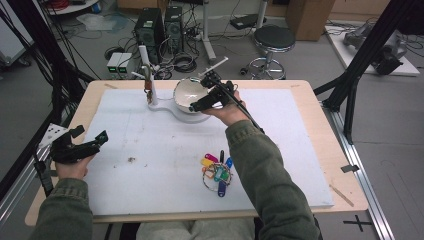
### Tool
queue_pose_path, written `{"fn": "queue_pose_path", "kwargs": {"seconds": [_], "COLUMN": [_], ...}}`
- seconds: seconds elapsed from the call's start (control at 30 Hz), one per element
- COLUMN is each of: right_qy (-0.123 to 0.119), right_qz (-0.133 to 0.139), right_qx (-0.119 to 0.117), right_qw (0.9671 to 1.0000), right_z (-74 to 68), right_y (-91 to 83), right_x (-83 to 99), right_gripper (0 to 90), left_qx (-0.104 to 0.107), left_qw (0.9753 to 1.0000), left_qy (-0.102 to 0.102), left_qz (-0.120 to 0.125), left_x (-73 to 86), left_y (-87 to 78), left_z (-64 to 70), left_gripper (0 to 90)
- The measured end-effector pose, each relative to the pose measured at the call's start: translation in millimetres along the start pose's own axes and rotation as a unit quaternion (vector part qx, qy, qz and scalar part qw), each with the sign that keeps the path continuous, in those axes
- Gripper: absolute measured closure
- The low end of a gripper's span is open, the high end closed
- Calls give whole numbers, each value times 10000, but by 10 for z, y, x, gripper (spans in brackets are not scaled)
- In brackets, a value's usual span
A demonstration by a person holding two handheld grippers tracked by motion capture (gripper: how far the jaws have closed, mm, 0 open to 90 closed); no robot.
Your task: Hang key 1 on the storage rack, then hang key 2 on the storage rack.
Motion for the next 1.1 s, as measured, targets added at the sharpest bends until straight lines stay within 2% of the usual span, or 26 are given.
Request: {"fn": "queue_pose_path", "kwargs": {"seconds": [0.13, 0.27, 0.47, 0.7, 1.1], "right_qy": [106, 131, 186, 184, 283], "right_qz": [-80, -108, -33, -71, -182], "right_qx": [-14, -69, -170, -158, -195], "right_qw": [9999, 9998, 9997, 9997, 9992], "right_z": [67, 76, 65, 46, 49], "right_y": [-23, -50, -131, -179, -166], "right_x": [207, 340, 459, 591, 814], "right_gripper": [8, 8, 8, 9, 9], "left_qx": [-4, -10, -9, -6, -2], "left_qw": [10000, 10000, 10000, 10000, 10000], "left_qy": [12, 10, 25, 43, 40], "left_qz": [3, 5, -4, -23, -22], "left_x": [0, 0, 1, 4, 3], "left_y": [1, 0, 1, 0, -2], "left_z": [5, 1, 2, 4, 9], "left_gripper": [56, 56, 56, 56, 56]}}
Point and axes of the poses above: each handheld gripper's, and its own axes: y roughly forward along the jaws, x roughly out of its underside, z roughly to its right, the point moved 4 cm from there along y, roughly forward along the jaws, and after that the axes turned 8 degrees about -x, right-handed, at the moved point
